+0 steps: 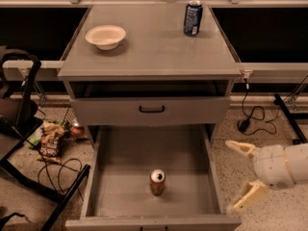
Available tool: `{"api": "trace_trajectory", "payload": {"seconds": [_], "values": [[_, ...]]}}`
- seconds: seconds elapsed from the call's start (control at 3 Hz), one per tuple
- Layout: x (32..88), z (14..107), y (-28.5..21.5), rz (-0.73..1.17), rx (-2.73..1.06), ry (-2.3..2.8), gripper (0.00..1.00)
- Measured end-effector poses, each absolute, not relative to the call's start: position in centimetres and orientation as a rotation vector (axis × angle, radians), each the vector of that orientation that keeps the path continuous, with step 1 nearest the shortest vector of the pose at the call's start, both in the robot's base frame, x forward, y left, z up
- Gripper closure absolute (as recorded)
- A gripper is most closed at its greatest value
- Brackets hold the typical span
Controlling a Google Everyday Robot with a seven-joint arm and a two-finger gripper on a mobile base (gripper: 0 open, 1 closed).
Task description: Pick orange can from middle drawer and place on counter
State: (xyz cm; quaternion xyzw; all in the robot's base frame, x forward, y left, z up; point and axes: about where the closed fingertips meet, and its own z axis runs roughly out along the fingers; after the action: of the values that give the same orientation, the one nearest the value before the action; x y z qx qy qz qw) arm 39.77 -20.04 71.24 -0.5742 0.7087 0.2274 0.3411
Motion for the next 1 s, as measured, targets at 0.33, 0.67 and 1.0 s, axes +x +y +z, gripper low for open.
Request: {"api": "trace_trajectory", "payload": {"seconds": [0.33, 0.67, 1.0], "values": [[40.1, 65.4, -18.0, 0.718, -1.413, 1.784, 0.00], [40.1, 65.4, -17.9, 0.722, -1.412, 1.785, 0.00], [42.2, 64.1, -16.0, 0.732, -1.410, 1.744, 0.00]]}}
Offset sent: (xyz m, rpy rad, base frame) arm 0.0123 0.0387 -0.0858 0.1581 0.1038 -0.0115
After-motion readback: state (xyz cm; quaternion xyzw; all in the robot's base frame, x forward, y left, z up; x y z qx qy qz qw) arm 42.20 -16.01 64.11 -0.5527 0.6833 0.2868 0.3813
